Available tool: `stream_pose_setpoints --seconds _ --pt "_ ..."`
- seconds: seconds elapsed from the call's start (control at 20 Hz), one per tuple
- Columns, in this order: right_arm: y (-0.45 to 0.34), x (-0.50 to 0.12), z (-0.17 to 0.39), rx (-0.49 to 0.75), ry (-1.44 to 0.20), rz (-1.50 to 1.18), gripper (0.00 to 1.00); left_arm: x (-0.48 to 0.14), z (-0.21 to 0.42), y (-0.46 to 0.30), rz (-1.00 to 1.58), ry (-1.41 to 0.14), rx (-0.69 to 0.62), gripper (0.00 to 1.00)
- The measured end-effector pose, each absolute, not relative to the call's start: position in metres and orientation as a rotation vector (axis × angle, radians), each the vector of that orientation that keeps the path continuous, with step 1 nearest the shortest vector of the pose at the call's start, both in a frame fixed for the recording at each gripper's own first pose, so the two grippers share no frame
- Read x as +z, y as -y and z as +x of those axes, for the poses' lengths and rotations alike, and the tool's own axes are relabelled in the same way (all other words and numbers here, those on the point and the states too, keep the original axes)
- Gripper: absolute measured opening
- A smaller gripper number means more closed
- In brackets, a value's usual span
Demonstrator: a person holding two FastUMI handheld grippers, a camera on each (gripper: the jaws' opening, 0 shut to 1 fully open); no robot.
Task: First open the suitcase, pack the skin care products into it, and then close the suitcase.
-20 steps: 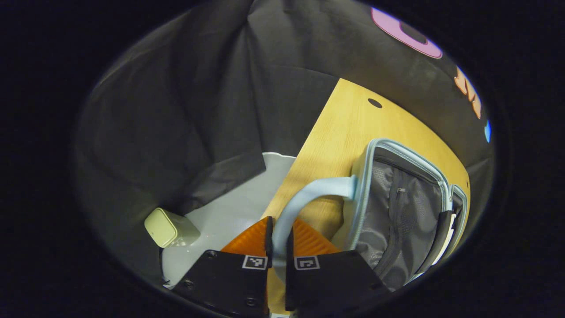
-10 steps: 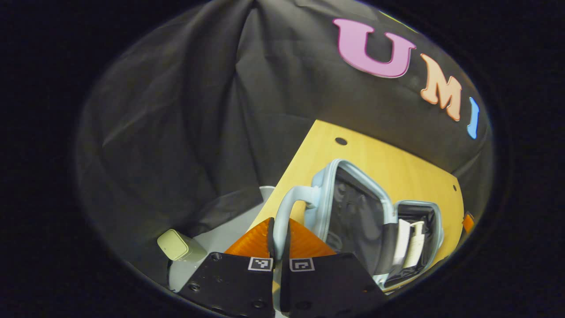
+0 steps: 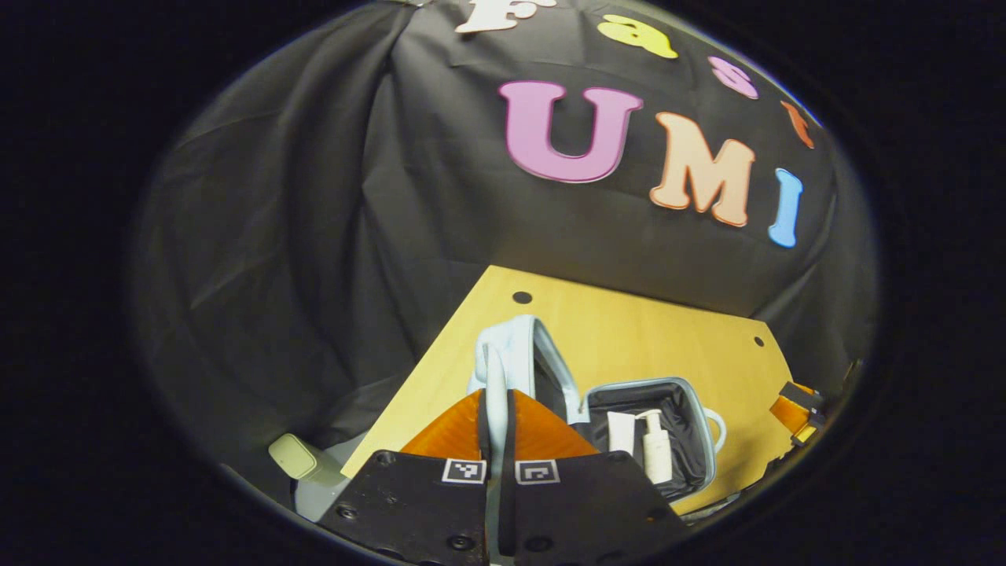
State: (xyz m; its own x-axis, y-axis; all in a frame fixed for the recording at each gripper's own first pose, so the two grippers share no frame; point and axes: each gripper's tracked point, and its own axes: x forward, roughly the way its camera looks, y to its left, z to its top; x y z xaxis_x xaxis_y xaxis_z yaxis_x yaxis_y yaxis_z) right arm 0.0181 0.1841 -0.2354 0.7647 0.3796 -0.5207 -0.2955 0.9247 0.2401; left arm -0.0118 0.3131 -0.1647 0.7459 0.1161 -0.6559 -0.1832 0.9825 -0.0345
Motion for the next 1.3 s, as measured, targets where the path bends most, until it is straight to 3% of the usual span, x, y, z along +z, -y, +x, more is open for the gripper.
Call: stream_pose_setpoints --seconds 0.75,1.3 --pt "-0.100 -0.208 0.003 0.286 -0.546 0.165 0.98 -0.134 0.012 -0.121 -0.119 -0.665 -0.201 0.00" --pt "-0.042 -0.201 -0.017 0.197 -0.540 0.163 0.98 -0.188 0.001 -0.003 -0.162 -0.766 -0.409 0.00"
